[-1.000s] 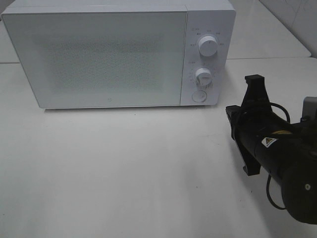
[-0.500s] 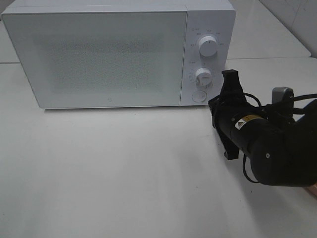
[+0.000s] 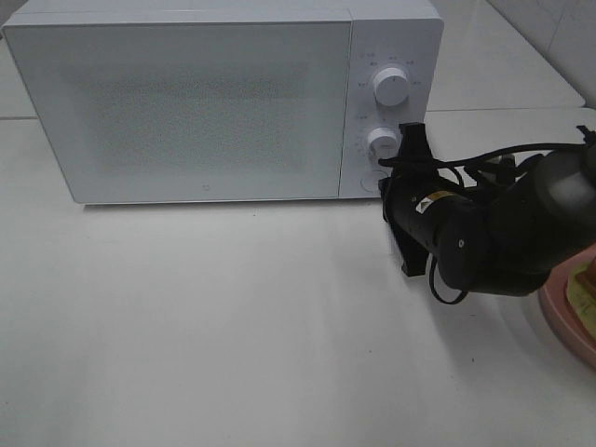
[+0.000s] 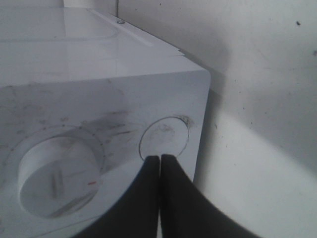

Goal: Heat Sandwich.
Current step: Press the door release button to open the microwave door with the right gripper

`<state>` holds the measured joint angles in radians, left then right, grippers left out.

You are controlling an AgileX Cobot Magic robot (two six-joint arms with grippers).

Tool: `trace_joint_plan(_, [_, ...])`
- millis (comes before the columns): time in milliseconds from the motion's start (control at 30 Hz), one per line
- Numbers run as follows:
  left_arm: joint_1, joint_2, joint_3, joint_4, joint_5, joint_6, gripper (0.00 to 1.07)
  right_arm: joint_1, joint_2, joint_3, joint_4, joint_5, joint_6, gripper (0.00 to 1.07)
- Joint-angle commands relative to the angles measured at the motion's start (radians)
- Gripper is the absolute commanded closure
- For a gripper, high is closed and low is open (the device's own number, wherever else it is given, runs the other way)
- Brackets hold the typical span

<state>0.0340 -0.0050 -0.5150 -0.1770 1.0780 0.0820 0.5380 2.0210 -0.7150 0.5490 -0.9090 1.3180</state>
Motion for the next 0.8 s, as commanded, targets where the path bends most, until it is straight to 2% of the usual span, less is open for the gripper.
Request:
trace_joint_plan(33, [0.001,-0.022,0.000,-0.006,-0.003,-0.005,0.18,-0.022,0.034,-0.061,-0.024,0.028,0.010,1.07])
trace_joint_plan(400, [0.001,-0.022,0.000,-0.007,-0.003,-0.005,0.18,-0.058,0.064,-0.147,-0.049,0.099,0.017,1.07])
trace_joint_plan(800, [0.001,-0.022,0.000,-0.007,-0.003,-0.005,0.18,-0.058,0.065,-0.174,-0.027,0.088,0.018,1.07])
